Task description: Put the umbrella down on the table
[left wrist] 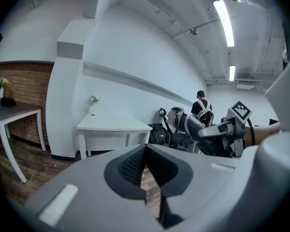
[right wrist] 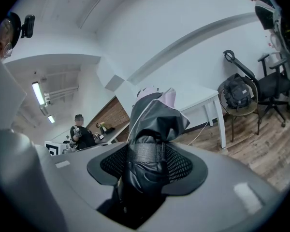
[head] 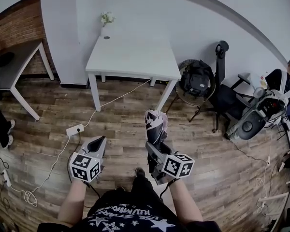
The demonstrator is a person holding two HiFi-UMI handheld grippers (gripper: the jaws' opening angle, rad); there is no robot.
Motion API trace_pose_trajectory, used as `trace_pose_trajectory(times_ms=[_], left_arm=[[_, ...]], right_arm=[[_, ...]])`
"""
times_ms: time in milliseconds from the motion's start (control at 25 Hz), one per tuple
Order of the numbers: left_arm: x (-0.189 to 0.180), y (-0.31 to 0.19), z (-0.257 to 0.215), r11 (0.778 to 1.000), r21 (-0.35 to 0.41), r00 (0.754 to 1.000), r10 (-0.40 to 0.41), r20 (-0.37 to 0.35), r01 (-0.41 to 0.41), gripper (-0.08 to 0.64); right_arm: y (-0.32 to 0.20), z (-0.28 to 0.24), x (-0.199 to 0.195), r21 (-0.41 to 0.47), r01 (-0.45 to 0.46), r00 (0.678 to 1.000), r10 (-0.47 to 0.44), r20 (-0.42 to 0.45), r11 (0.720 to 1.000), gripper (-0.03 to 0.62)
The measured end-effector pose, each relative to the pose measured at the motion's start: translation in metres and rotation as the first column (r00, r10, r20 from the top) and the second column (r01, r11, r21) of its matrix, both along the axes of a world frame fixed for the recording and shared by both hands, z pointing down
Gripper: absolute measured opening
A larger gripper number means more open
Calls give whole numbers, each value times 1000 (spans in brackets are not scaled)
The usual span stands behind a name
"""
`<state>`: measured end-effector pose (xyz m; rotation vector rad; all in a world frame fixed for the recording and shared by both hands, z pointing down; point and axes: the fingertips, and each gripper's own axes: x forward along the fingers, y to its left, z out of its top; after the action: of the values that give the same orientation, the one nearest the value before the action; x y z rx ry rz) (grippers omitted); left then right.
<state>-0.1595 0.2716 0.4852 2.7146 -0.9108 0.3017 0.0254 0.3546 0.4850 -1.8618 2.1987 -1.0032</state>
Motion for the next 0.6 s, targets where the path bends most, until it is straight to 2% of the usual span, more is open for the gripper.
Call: trace_pose_trajectory(times_ms=[280, 600], left_arm=[[6, 2, 7, 1000, -21, 1000, 9, 7, -8, 3], [9, -21, 14, 1000, -30, 1000, -7, 29, 8, 3]], right_arm=[[-2, 6, 6, -20, 3, 1000, -3, 1, 1000, 244], [-32, 25, 15, -44, 4, 998, -1, 61, 999, 244]])
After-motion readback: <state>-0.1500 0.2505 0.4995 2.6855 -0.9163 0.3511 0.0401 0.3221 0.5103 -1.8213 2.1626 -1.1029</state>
